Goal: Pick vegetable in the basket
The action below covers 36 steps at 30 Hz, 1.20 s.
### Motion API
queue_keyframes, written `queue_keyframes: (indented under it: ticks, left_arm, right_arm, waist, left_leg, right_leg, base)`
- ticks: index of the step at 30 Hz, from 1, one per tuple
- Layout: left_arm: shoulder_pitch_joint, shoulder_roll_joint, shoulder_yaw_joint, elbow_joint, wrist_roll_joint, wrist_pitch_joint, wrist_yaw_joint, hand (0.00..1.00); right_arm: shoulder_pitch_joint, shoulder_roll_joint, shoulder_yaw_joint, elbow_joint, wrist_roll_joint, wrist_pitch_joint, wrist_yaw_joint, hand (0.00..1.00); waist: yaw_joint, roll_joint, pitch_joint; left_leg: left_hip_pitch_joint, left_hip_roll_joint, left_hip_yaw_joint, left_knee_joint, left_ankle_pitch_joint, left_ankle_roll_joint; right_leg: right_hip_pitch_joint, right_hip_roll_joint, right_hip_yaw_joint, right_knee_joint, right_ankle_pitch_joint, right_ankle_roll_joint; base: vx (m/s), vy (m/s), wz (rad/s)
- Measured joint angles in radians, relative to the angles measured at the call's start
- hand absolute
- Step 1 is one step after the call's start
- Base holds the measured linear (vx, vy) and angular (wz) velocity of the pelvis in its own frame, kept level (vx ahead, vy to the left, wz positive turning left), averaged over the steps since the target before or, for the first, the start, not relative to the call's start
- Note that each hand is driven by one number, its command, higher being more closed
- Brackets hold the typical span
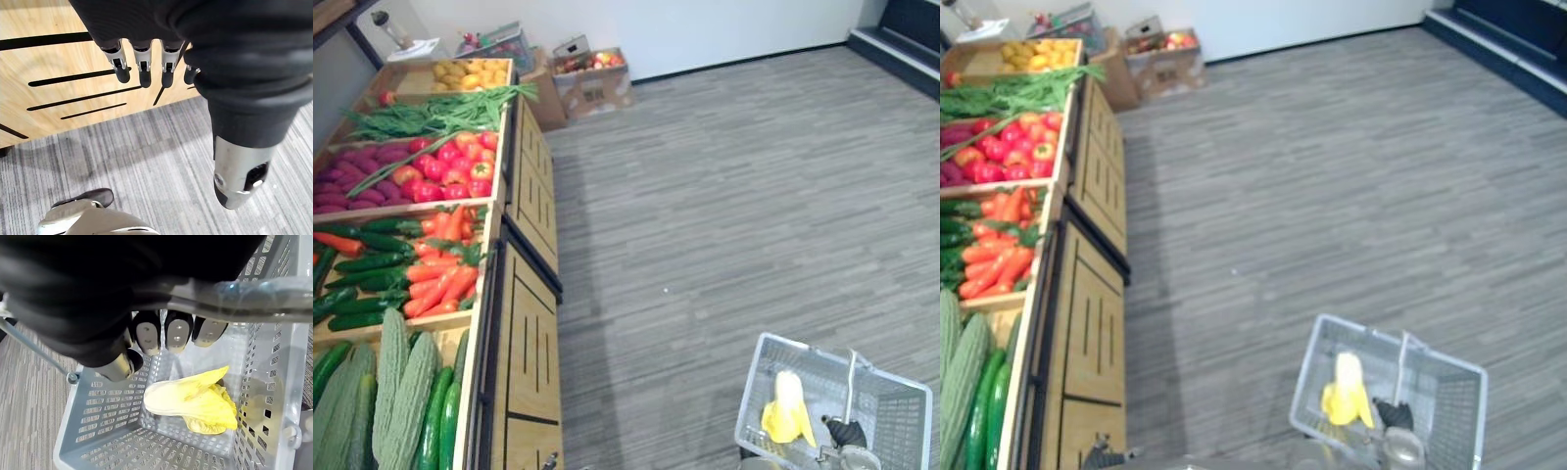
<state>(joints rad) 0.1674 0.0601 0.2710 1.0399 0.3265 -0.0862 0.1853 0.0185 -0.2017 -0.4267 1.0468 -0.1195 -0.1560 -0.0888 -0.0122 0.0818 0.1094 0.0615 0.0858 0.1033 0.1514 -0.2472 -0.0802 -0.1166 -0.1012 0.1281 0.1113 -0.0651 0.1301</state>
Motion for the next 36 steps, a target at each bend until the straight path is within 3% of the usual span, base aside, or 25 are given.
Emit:
queue_keyframes:
  ticks: [4, 5, 8, 9, 11, 14, 16, 17, 19, 22, 24, 26, 28, 30, 33, 36]
  left_arm:
    - [-0.005, 0.001, 0.001, 0.025, 0.000, 0.001, -0.001, 0.00]
    - [-0.002, 0.012, 0.005, 0.020, 0.000, 0.002, 0.005, 0.00]
    - [0.011, 0.021, 0.018, 0.011, 0.000, 0.003, 0.005, 0.00]
    - [0.017, 0.013, 0.036, 0.012, 0.000, 0.005, 0.005, 0.00]
    - [0.018, -0.001, 0.050, 0.013, -0.002, 0.011, 0.006, 0.00]
    - [0.006, -0.004, 0.051, 0.015, -0.005, 0.011, 0.006, 0.00]
    - [-0.010, -0.011, 0.055, 0.019, -0.008, 0.011, 0.006, 0.00]
    - [-0.018, -0.015, 0.069, 0.029, -0.008, 0.010, 0.005, 0.00]
    - [-0.044, -0.024, 0.078, 0.032, -0.007, 0.008, 0.006, 0.00]
    - [-0.048, -0.025, 0.069, 0.031, -0.001, 0.008, 0.007, 0.00]
    - [-0.048, -0.026, 0.067, 0.023, -0.002, 0.008, 0.007, 0.00]
    - [-0.048, -0.018, 0.059, 0.015, -0.011, 0.009, 0.008, 0.00]
    - [-0.048, -0.016, 0.057, 0.013, -0.013, 0.009, 0.010, 0.00]
    - [-0.046, -0.014, 0.056, 0.009, -0.041, 0.007, 0.016, 0.00]
    - [-0.039, -0.019, 0.062, -0.016, -0.046, 0.002, 0.031, 0.00]
    - [-0.035, -0.025, 0.075, -0.017, -0.045, 0.003, 0.036, 0.00]
  right_arm:
    - [-0.018, 0.008, -0.007, 0.026, 0.001, -0.001, 0.004, 1.00]
    - [-0.014, 0.055, -0.080, 0.017, 0.011, -0.009, -0.009, 1.00]
    - [0.008, 0.106, -0.073, -0.042, 0.011, -0.010, -0.013, 1.00]
    - [0.012, 0.114, -0.074, -0.052, 0.011, -0.010, -0.014, 1.00]
    - [0.012, 0.114, -0.078, -0.054, 0.011, -0.007, -0.017, 1.00]
    - [0.002, 0.114, -0.080, -0.051, 0.011, -0.005, -0.022, 1.00]
    - [0.006, 0.110, -0.110, -0.048, 0.011, 0.003, -0.030, 1.00]
    - [0.000, 0.099, -0.123, -0.048, 0.011, 0.005, -0.033, 1.00]
    - [-0.013, 0.080, -0.153, -0.045, 0.011, 0.006, -0.034, 1.00]
    - [-0.017, 0.068, -0.145, -0.043, 0.011, 0.014, -0.033, 1.00]
    - [-0.017, 0.057, -0.128, -0.017, 0.011, 0.014, -0.033, 1.00]
    - [-0.009, 0.055, -0.112, -0.007, 0.011, 0.020, -0.033, 1.00]
    - [-0.001, 0.054, -0.109, -0.002, 0.010, 0.021, -0.033, 1.00]
    - [0.034, 0.060, -0.111, 0.005, 0.011, 0.025, -0.033, 1.00]
    - [0.042, 0.074, -0.116, 0.007, 0.011, 0.037, -0.033, 1.00]
    - [0.051, 0.099, -0.113, -0.021, 0.011, 0.042, -0.035, 1.00]
  waist:
    - [0.005, -0.028, 0.007]
    - [0.013, -0.080, 0.020]
    - [0.018, -0.113, 0.020]
    - [0.018, -0.118, 0.022]
    - [0.020, -0.111, 0.020]
    - [0.017, -0.103, 0.021]
    - [0.017, -0.086, 0.018]
    - [0.016, -0.070, 0.013]
    - [0.012, -0.058, 0.013]
    - [0.003, -0.055, 0.008]
    - [-0.005, -0.055, 0.008]
    - [-0.009, -0.070, 0.018]
    - [-0.003, -0.071, 0.020]
    - [0.007, -0.075, 0.022]
    - [0.027, -0.078, 0.024]
    - [0.040, -0.088, 0.029]
  left_leg:
    - [0.030, -0.010, 0.026, -0.011, 0.006, 0.009]
    - [0.086, -0.039, 0.052, -0.027, 0.002, 0.027]
    - [0.087, -0.041, 0.074, -0.022, 0.003, 0.038]
    - [0.101, -0.029, 0.078, -0.029, -0.003, 0.048]
    - [0.114, 0.002, 0.092, -0.045, -0.005, 0.044]
    - [0.116, 0.061, 0.107, -0.044, -0.031, -0.003]
    - [0.122, 0.104, 0.099, -0.049, -0.053, -0.039]
    - [0.130, 0.128, 0.092, -0.068, -0.050, -0.040]
    - [0.139, 0.137, 0.066, -0.079, 0.042, -0.082]
    - [0.098, 0.141, 0.013, -0.001, 0.122, -0.080]
    - [0.036, 0.145, -0.039, 0.140, 0.196, -0.078]
    - [-0.074, 0.156, -0.067, 0.380, 0.355, -0.060]
    - [-0.151, 0.179, -0.051, 0.571, 0.332, -0.054]
    - [-0.276, 0.172, 0.031, 0.704, 0.183, -0.040]
    - [-0.361, 0.160, 0.172, 0.531, 0.145, -0.030]
    - [-0.344, 0.084, 0.183, 0.194, 0.184, -0.017]
  right_leg:
    - [-0.039, 0.005, 0.018, 0.098, 0.000, 0.001]
    - [-0.163, -0.011, 0.014, 0.416, 0.000, -0.001]
    - [-0.180, -0.034, -0.022, 0.432, 0.000, -0.002]
    - [-0.184, -0.045, -0.077, 0.423, -0.013, -0.020]
    - [-0.183, -0.066, -0.183, 0.369, -0.027, -0.041]
    - [-0.182, -0.077, -0.232, 0.158, -0.008, -0.020]
    - [-0.191, -0.064, -0.283, 0.175, 0.086, -0.008]
    - [-0.210, -0.042, -0.300, 0.227, 0.030, -0.025]
    - [-0.269, -0.046, -0.313, 0.377, -0.060, -0.063]
    - [-0.245, -0.057, -0.344, 0.394, -0.114, -0.086]
    - [-0.193, -0.062, -0.366, 0.380, -0.147, -0.102]
    - [-0.107, -0.064, -0.397, 0.349, -0.174, -0.117]
    - [-0.044, -0.065, -0.410, 0.311, -0.185, -0.129]
    - [0.109, -0.063, -0.457, 0.209, -0.185, -0.129]
    - [0.175, -0.070, -0.486, 0.157, -0.186, -0.120]
    - [0.217, -0.108, -0.491, 0.152, -0.221, -0.057]
  base:
    - [-0.08, -0.002, -0.29]
    - [-0.28, -0.001, -0.36]
    - [-0.16, 0.003, -0.20]
    - [-0.01, -0.039, -0.18]
    - [0.06, -0.086, -0.21]
    - [0.20, -0.223, -0.27]
    - [0.27, -0.261, -0.06]
    - [0.41, -0.304, 0.11]
    - [0.36, -0.237, 0.13]
    - [0.35, -0.288, 0.22]
    - [0.31, -0.198, 0.36]
    - [0.33, -0.231, 0.31]
    - [0.26, -0.172, 0.19]
    - [0.35, -0.100, 0.34]
    - [0.25, 0.084, 0.16]
    - [0.22, 0.198, -0.01]
